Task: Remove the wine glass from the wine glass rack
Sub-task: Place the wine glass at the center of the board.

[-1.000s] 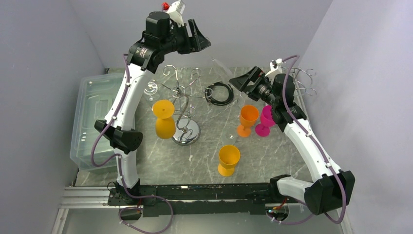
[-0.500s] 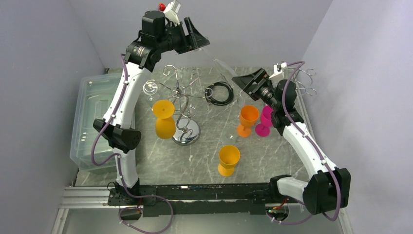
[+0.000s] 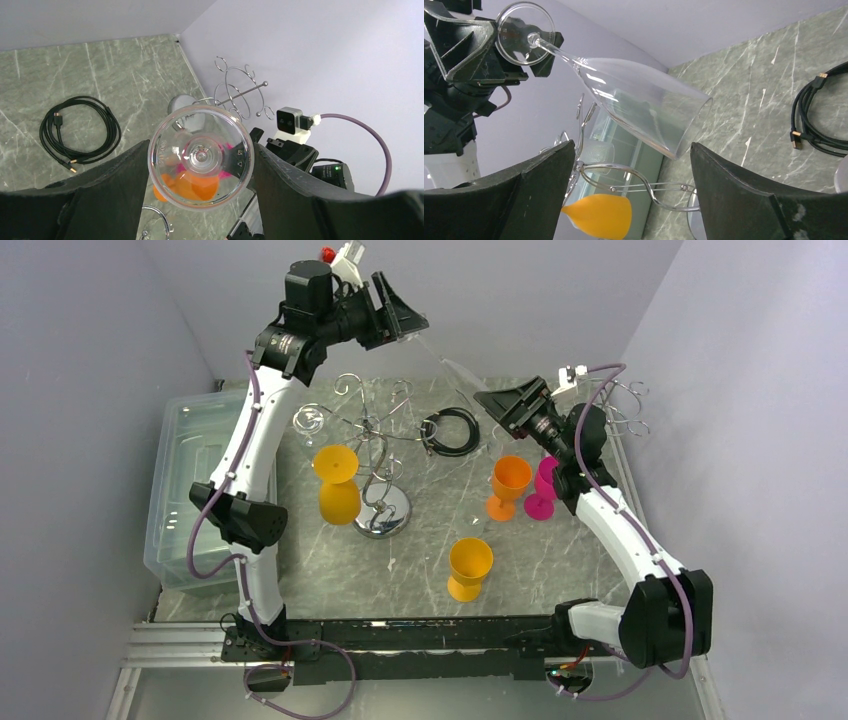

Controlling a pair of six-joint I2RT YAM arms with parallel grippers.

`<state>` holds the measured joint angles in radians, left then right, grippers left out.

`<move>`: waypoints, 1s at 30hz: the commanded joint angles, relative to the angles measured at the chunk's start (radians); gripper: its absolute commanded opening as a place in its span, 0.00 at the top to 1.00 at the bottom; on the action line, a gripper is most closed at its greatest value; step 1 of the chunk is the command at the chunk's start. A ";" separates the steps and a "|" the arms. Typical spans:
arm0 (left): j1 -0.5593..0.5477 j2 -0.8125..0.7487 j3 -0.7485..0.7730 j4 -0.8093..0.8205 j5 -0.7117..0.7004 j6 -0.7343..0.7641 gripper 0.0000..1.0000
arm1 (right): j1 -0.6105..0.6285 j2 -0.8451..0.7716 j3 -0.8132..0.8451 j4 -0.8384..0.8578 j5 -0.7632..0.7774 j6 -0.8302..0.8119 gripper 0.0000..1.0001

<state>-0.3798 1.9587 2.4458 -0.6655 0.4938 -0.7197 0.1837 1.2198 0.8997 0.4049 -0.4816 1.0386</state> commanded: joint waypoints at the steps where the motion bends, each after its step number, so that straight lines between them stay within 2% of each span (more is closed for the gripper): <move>1: 0.012 -0.057 0.000 0.090 0.057 -0.044 0.62 | -0.004 0.000 -0.012 0.127 -0.027 0.030 0.18; 9: 0.029 -0.065 -0.030 0.129 0.102 -0.092 0.62 | -0.011 0.019 -0.042 0.245 -0.050 0.095 0.22; 15: 0.052 -0.082 -0.100 0.212 0.166 -0.174 0.63 | -0.018 0.034 -0.067 0.375 -0.066 0.171 0.32; 18: 0.061 -0.087 -0.128 0.253 0.194 -0.218 0.63 | -0.018 0.036 -0.072 0.422 -0.065 0.193 0.34; 30: 0.081 -0.092 -0.222 0.404 0.271 -0.374 0.64 | -0.020 0.094 -0.062 0.567 -0.078 0.279 0.59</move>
<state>-0.3004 1.9331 2.2345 -0.3759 0.7048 -1.0191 0.1669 1.2945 0.8238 0.8360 -0.5354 1.2728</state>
